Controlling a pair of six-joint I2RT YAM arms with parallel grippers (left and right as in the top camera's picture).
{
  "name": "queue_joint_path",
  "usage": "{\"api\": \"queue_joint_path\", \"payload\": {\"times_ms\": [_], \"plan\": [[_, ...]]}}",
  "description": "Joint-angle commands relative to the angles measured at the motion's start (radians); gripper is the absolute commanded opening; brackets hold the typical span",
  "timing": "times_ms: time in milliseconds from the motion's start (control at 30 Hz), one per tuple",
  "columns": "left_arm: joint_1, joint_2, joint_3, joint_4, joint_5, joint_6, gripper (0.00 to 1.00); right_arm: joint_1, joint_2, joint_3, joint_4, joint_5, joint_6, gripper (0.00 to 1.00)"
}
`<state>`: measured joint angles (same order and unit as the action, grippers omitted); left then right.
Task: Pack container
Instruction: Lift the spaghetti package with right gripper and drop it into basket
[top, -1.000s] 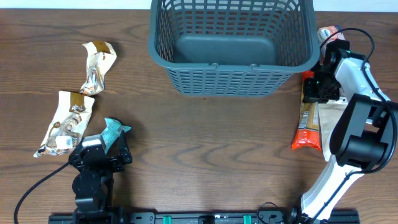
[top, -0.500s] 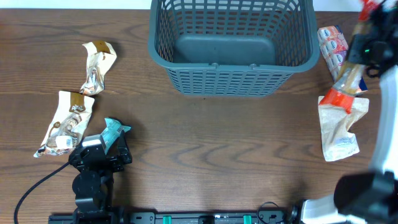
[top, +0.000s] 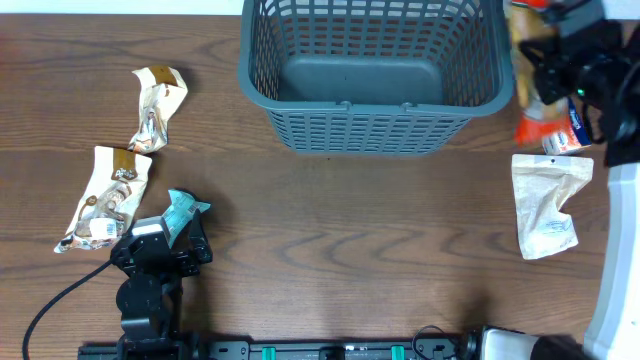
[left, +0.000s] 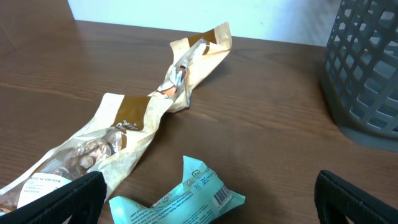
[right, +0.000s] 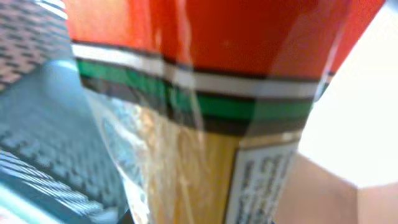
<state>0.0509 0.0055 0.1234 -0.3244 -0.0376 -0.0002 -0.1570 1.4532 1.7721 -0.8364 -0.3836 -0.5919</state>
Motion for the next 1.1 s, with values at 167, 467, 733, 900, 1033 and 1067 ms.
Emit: {"api": "queue_joint_path", "payload": {"times_ms": [167,467,733,900,1033,1067], "plan": [[0.005,0.000,-0.016,0.005,-0.014,-0.005,0.98,0.173,-0.058,0.048,0.261,-0.125,-0.217,0.01],[0.005,0.000,-0.016,0.004,-0.014,-0.005,0.99,0.314,0.117,0.048,0.377,-0.138,-0.262,0.01],[0.005,0.000,-0.016,0.004,-0.014,-0.005,0.99,0.325,0.320,0.048,0.329,-0.137,-0.179,0.01],[0.005,0.000,-0.016,0.004,-0.014,-0.005,0.99,0.321,0.405,0.048,0.264,-0.137,-0.138,0.01],[0.005,0.000,-0.016,0.004,-0.014,-0.005,0.99,0.323,0.442,0.048,0.213,-0.145,-0.150,0.01],[0.005,0.000,-0.016,0.004,-0.014,-0.005,0.99,0.323,0.446,0.048,0.203,-0.145,-0.156,0.01]]}}
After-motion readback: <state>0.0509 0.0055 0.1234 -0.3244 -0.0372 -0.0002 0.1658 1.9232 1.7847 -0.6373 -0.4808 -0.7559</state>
